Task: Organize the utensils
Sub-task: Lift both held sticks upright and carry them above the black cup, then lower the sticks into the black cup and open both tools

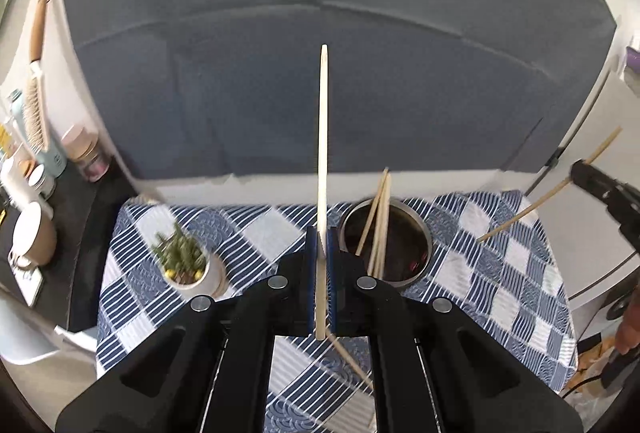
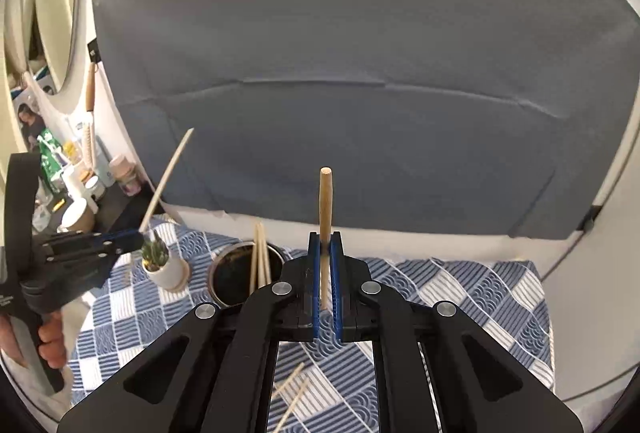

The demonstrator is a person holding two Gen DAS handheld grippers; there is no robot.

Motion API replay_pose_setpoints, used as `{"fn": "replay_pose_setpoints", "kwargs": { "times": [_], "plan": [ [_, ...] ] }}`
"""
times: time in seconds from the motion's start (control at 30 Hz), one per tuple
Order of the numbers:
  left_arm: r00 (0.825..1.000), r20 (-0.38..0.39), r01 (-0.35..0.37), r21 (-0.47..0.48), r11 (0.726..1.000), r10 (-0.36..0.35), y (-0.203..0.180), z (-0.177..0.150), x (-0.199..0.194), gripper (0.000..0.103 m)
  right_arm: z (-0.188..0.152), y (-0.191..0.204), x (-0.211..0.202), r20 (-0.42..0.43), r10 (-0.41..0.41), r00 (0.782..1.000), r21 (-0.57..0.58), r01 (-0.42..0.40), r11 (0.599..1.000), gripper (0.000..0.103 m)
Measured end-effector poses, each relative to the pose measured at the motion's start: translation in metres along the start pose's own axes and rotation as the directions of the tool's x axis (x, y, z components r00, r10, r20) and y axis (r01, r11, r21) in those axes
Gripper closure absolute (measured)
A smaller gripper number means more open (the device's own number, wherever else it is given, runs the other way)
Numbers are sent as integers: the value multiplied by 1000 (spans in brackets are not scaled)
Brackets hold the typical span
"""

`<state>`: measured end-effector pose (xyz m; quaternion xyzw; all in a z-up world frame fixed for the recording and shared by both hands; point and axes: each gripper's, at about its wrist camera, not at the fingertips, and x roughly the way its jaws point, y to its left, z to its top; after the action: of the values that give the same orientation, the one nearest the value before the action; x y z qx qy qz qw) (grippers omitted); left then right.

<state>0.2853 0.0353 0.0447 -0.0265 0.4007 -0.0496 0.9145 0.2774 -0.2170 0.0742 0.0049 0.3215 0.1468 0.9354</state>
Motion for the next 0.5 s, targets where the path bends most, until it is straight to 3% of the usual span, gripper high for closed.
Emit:
{"fn": "replay_pose_setpoints", "kwargs": {
  "times": [0.13, 0.27, 0.5],
  "plan": [
    [993, 16, 116, -28, 993, -115, -2, 15, 13, 98, 12, 5, 7, 25, 25, 999, -19, -25, 1000, 98],
    [983, 46, 182, -39, 983, -180, -6, 20, 29, 98, 19, 10, 20, 6, 58, 998, -15, -57, 998, 98],
    [932, 198, 313, -14, 950, -304, -8, 26, 32, 98, 32, 27, 26, 17, 66, 998, -108, -64, 992, 98]
  ]
}}
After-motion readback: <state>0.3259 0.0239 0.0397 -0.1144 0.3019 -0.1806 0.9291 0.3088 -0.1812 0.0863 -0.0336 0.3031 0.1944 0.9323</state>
